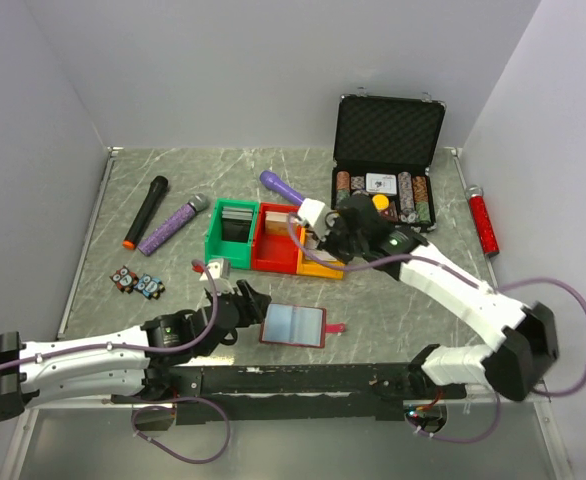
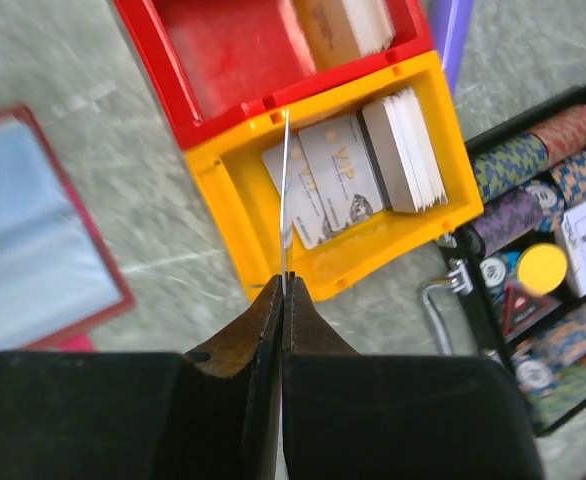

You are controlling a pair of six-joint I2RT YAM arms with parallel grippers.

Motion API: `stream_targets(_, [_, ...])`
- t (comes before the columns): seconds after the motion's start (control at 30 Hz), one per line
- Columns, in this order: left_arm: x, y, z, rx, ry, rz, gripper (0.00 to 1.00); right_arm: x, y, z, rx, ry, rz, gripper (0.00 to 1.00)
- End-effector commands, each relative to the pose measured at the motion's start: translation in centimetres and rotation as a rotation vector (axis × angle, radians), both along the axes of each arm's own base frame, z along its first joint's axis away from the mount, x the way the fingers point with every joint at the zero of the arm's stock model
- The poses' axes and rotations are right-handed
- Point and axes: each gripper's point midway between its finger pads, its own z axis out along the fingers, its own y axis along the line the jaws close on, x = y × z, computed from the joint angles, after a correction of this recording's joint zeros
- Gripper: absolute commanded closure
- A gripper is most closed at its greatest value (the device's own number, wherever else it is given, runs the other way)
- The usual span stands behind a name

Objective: Take the credit cards out of the card holder
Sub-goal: Place the credit card in the storage box.

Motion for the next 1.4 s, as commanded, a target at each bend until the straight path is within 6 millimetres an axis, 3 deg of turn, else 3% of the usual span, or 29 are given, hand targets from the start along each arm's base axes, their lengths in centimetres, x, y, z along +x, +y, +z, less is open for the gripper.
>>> stream_targets(0.0, [0.1,-0.3,1.0,-0.030,-0.028,-0.020,0.37,1.9,-0.2,-1.4,-0.181,-0.010,0.143,1.00])
stream_targets(0.37, [-0.1,0.5,0.8,-0.044,-0.044,-0.025,0.37,5.8,-0.5,-4.0,-0.286,0.091,0.168,1.00])
stream_targets(0.67, [-0.6,0.5,0.8,-0.049,-0.045,-0.059,0.37,7.8,-1.5,-5.9,-0.392,0.086,0.161,1.00])
stream_targets(0.8, [-0.5,0.6,1.0,-0.034,-0.051,-0.057,0.37,8.6,-1.8,-5.1,-0.425,0.059,0.141,1.00])
stream_targets(0.9, [-0.4,0.6,1.7,-0.036,-0.069,-0.060,0.37,8.3,-1.3,-3.2,-0.389,0.027,0.124,1.00])
stream_targets(1.07, [-0.5,-0.4,5.0,-0.137,-0.202,-0.133,0.28,4.6,-0.1,1.1,-0.237,-0.010,0.114,1.00])
stream_targets(1.13, [-0.5,-0.6,6.2,-0.187,-0.261,-0.149,0.16,2.0,0.7,2.4,-0.152,-0.005,0.156,1.00])
stream_targets(1.23, [-0.8,-0.7,8.9,-0.236,-0.374,-0.193,0.06,-2.1,1.9,4.5,-0.016,-0.009,0.231,1.00])
stream_targets(1.3, [-1.6,-1.0,11.3,-0.264,-0.459,-0.255,0.01,-4.8,2.9,5.1,0.070,0.019,0.295,1.00])
stream_targets(1.37, [-2.3,-0.9,13.9,-0.291,-0.530,-0.297,0.03,-7.2,3.5,5.8,0.149,0.043,0.337,1.00])
